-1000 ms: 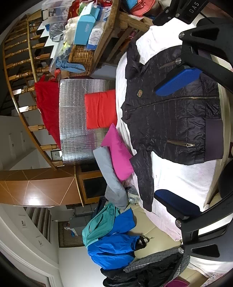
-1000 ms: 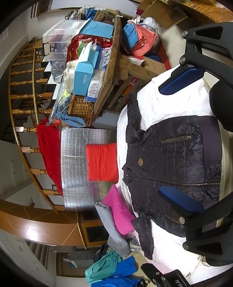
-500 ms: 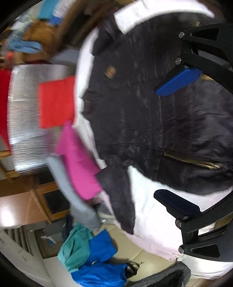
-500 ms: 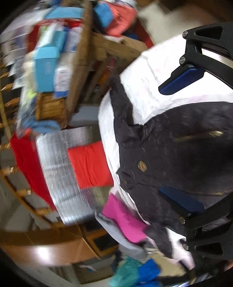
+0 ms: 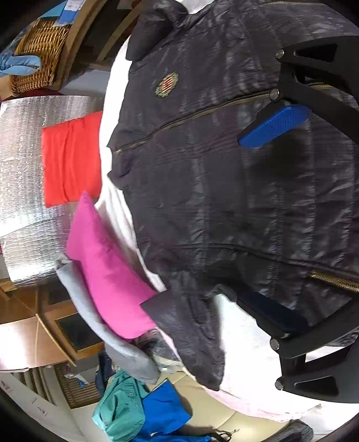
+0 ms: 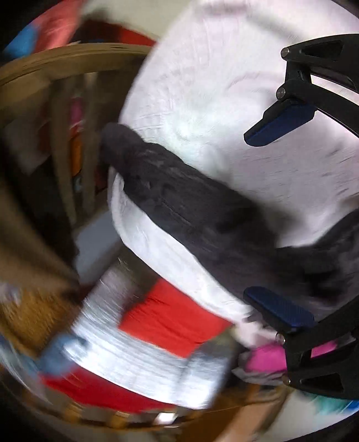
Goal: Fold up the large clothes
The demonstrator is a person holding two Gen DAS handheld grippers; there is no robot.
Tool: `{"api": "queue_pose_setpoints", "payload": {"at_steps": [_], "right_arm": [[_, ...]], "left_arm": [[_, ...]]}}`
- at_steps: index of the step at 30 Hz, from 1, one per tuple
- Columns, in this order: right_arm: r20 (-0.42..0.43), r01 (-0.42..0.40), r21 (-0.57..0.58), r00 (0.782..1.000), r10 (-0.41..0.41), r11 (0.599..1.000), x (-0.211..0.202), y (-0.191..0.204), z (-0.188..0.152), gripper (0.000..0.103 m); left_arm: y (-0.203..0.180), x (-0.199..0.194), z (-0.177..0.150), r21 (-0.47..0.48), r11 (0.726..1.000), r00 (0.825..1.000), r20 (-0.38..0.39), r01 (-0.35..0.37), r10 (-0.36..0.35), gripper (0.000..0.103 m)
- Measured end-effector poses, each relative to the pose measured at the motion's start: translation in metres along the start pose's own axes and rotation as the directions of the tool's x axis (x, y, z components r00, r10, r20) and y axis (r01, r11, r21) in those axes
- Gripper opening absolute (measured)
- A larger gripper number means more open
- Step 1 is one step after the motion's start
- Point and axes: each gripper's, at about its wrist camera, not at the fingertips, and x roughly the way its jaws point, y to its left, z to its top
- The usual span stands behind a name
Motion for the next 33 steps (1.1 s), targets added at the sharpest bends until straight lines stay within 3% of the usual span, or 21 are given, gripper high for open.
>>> {"api": "queue_pose_setpoints", "payload": {"at_steps": [2, 4, 6, 8, 9, 10, 14, 18, 23, 27, 33], "right_arm": [[-0.003, 0.014, 0.060, 1.000, -0.014, 0.998, 0.021, -0.011, 0.013, 0.098], [-0.005, 0.028, 0.087, 1.000, -0.028, 0.996, 0.039, -0.015, 0.020, 0.086], [-0.020, 0.053, 0.106, 0.998, -0.051, 0.993, 0.058, -0.017, 0.023, 0.066], [0.009, 0.060, 0.117, 0.998, -0.061, 0.991, 0.067, -0.017, 0.027, 0.036], [0.008, 0.046, 0.121, 0.999, -0.047, 0.992, 0.070, -0.016, 0.028, 0.029], [0.002, 0.044, 0.120, 0.999, -0.045, 0.992, 0.074, -0.013, 0.029, 0.015], [0.066, 0.079, -0.025, 0.995, -0.077, 0.997, 0.062, 0.025, 0.026, 0.009], [0.111, 0.047, -0.184, 0.993, -0.027, 0.982, 0.036, 0.089, 0.007, 0.008], [0.127, -0.021, -0.406, 0.989, 0.079, 0.914, -0.004, 0.176, -0.051, 0.008], [0.066, -0.097, -0.563, 0.985, 0.161, 0.821, -0.021, 0.247, -0.119, 0.008], [-0.150, -0.233, -0.681, 0.972, 0.179, 0.694, -0.006, 0.307, -0.232, 0.008]], "left_arm": [[0.002, 0.003, 0.006, -0.005, 1.000, 1.000, 0.015, -0.010, 0.010, 0.103], [0.005, 0.008, 0.011, -0.019, 1.000, 1.000, 0.017, -0.016, 0.017, 0.103], [0.007, 0.012, 0.013, -0.026, 0.999, 1.000, 0.013, -0.028, 0.028, 0.103], [0.008, 0.015, 0.015, -0.025, 0.998, 0.999, 0.013, -0.051, 0.052, 0.103], [0.008, 0.016, 0.016, -0.024, 0.998, 0.998, 0.014, -0.063, 0.063, 0.103], [0.010, 0.016, 0.017, -0.024, 0.997, 0.997, 0.016, -0.071, 0.071, 0.103], [0.023, 0.006, 0.021, -0.054, 0.994, 0.994, 0.048, -0.091, 0.093, 0.103], [0.039, -0.011, 0.021, -0.082, 0.992, 0.991, 0.087, -0.096, 0.103, 0.103], [0.059, -0.029, 0.018, -0.108, 0.991, 0.989, 0.119, -0.079, 0.092, 0.103], [0.081, -0.042, 0.014, -0.143, 0.988, 0.987, 0.139, -0.058, 0.078, 0.103], [0.116, -0.053, 0.008, -0.202, 0.978, 0.985, 0.149, -0.056, 0.087, 0.103]]}}
